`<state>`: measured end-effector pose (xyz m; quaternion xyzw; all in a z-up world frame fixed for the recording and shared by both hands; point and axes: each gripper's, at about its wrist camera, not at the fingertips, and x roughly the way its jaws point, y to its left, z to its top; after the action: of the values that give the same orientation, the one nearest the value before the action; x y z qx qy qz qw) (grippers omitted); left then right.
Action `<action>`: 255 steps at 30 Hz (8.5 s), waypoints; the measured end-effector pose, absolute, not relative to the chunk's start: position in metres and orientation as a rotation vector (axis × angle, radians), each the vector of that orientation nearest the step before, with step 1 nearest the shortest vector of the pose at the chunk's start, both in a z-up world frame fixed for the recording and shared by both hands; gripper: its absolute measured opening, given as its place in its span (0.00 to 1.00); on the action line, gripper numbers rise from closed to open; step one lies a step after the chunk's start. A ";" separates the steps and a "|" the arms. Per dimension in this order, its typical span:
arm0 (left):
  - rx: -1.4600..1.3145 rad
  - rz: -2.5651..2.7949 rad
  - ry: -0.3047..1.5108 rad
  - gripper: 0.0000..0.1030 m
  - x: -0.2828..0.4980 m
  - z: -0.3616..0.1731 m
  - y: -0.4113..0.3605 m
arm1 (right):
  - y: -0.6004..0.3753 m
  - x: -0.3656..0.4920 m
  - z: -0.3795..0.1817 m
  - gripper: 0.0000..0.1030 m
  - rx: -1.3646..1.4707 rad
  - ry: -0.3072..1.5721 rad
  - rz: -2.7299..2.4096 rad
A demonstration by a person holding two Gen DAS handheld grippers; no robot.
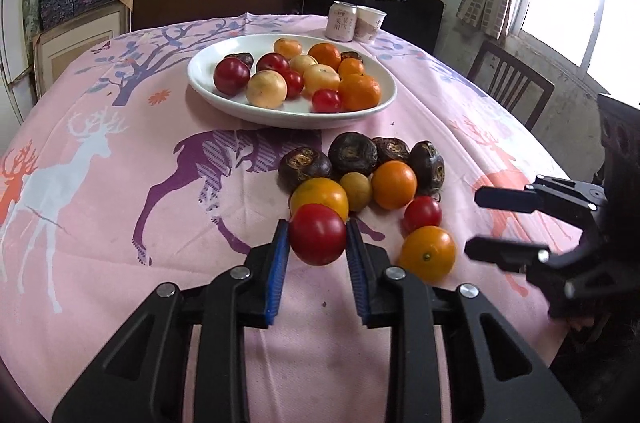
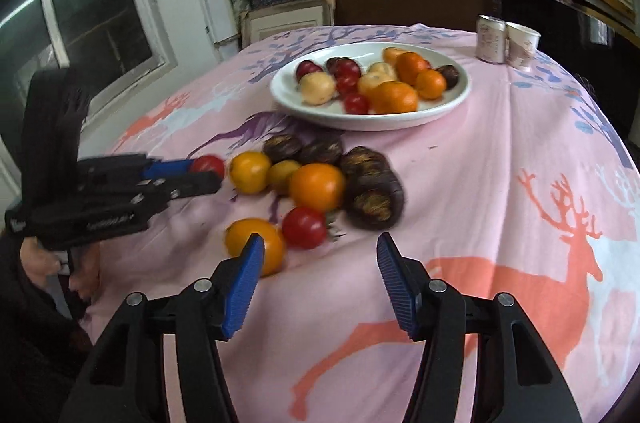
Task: Organize fruits
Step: 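Grasp a red tomato with the left tool while the right grasps a yellow-orange fruit, then carry the tomato and yellow-orange fruit onto the plate and open both tools, then grasp a yellow-orange fruit with the left tool while the right grasps a dark purple fruit, then carry both fruits onto the white plate and open both tools, then grasp a small yellow fruit with the left tool while the right grasps a red tomato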
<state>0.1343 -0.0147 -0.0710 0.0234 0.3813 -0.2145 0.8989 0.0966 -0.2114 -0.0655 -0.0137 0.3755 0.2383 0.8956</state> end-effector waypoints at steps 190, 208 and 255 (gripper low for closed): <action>0.117 -0.468 0.786 0.35 0.235 -0.027 -0.055 | -0.285 0.200 0.021 0.40 0.149 0.584 0.314; 0.053 -0.449 0.796 0.71 0.242 -0.047 -0.033 | -0.278 0.248 -0.035 0.55 0.179 0.683 0.314; 0.311 -0.517 0.884 0.38 0.190 -0.093 -0.079 | -0.252 0.149 -0.081 0.35 0.184 0.863 0.455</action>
<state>0.1898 -0.0792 -0.0935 0.1480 0.4211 -0.2465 0.8602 0.1491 -0.2521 -0.0809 0.0884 0.4140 0.2185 0.8792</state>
